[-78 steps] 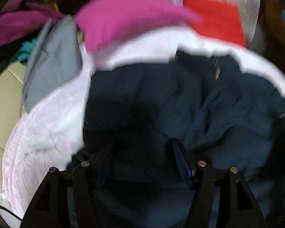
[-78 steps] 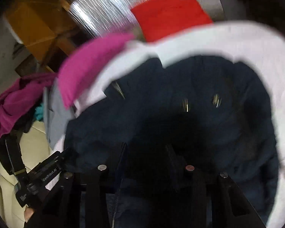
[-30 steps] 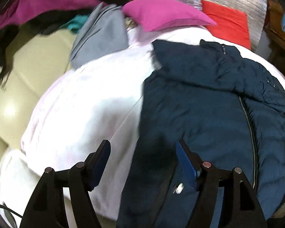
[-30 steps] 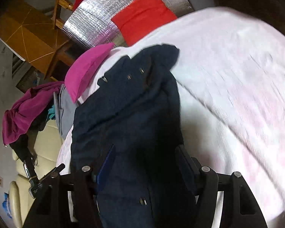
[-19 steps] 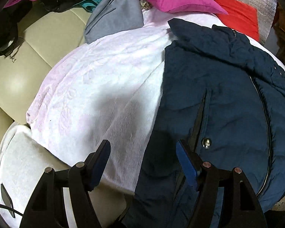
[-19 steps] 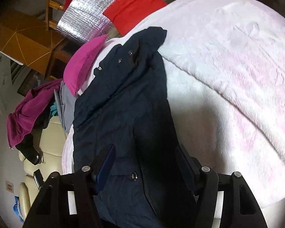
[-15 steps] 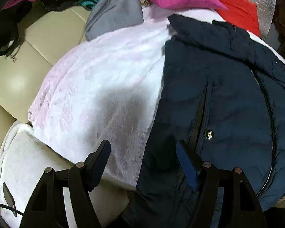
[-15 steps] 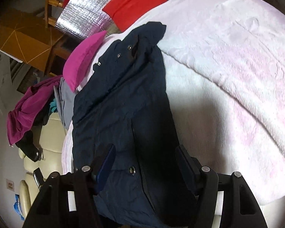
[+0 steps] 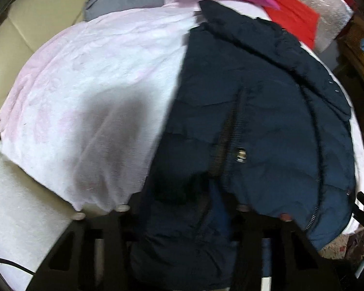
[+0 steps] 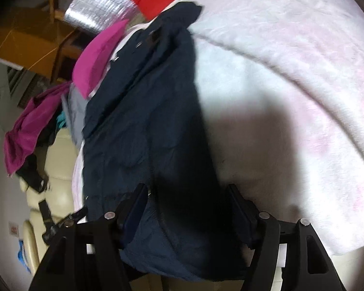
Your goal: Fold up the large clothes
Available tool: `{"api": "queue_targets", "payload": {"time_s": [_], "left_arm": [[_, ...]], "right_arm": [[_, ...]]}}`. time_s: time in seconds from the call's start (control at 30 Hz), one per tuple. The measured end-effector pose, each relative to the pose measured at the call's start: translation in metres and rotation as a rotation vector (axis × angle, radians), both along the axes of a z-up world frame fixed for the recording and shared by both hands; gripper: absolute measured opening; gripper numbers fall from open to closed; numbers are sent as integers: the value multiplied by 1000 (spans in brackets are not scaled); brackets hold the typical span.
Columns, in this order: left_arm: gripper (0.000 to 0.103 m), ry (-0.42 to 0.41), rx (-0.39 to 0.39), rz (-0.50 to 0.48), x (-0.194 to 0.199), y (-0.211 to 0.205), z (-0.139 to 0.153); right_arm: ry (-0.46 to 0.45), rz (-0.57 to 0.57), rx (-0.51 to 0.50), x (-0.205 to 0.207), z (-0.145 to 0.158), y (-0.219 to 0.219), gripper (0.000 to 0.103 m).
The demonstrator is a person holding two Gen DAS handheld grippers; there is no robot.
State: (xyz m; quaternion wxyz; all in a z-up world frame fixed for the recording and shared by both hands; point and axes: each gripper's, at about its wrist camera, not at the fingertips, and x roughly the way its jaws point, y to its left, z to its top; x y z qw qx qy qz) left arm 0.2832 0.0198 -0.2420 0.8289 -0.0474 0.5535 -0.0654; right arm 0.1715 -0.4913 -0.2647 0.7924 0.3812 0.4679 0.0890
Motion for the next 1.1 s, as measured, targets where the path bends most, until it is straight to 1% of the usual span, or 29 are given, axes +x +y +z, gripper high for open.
{"api": "queue_targets", "payload": {"time_s": [0.07,0.13,0.17,0.2,0.23,0.27,0.3,0.33,0.37,0.4,0.47,0.5,0.53,0.57,0.63,0.7,0.73,0.77,0.8,0.83,0.9,1.0,1.03,1.1], "left_arm": [[42,-9,-6,-39,-4,-7,2],[42,0,-20,-71,-6,-13,0],[42,11,-14,-84,-6,-17,-2],[49,33,-5,-96,-5,-19,-6],[59,54,-3,-101,-4,-21,-10],[63,76,-3,-105,-1,-22,-15],[64,85,0,-113,-1,-24,-17],[64,85,3,-119,-1,-25,-17],[65,89,-1,-127,-2,-26,-18],[64,96,-15,-130,-2,-25,-19],[63,113,-82,-132,-3,-23,-21],[60,116,-120,-136,-3,-21,-21],[50,118,-144,-141,-3,-20,-21],[49,124,-172,-145,-3,-19,-21],[48,132,-191,-132,-2,-14,-24],[49,151,-213,-117,1,-9,-29],[52,169,-233,-99,4,-5,-33],[54,184,-243,-81,5,-5,-30],[54,195,-259,-63,10,1,-31],[54,202,-278,-44,10,6,-32],[55,189,-293,-1,8,20,-28],[58,147,-300,70,6,40,-19],[60,137,-294,85,5,44,-16],[63,107,-235,127,4,56,-10]], "right_arm": [[-33,54,13,-1,4,10,70],[-60,90,4,-3,9,16,70],[-66,109,6,-4,10,19,70],[-60,115,5,-4,8,19,70],[-36,115,1,-3,4,19,70],[-2,115,3,-1,-2,19,70],[52,125,26,2,-13,20,71],[60,125,38,2,-17,21,71],[45,126,28,0,-14,23,71],[30,150,22,-1,-10,26,71],[9,178,25,-3,-6,30,71],[1,194,18,-4,-5,33,71],[0,203,8,-3,-5,34,71],[7,202,-2,-4,-8,34,71],[31,179,-3,-1,-14,34,72],[16,193,24,0,-14,32,81],[12,204,26,1,-14,33,86],[10,210,13,1,-14,36,88],[4,221,-2,2,-12,40,89],[-3,243,-21,2,-11,45,92],[-9,276,-60,2,-9,51,93],[-16,282,-64,1,-9,53,93],[-17,277,-54,1,-10,51,93],[-17,269,-10,3,-12,45,96]]}}
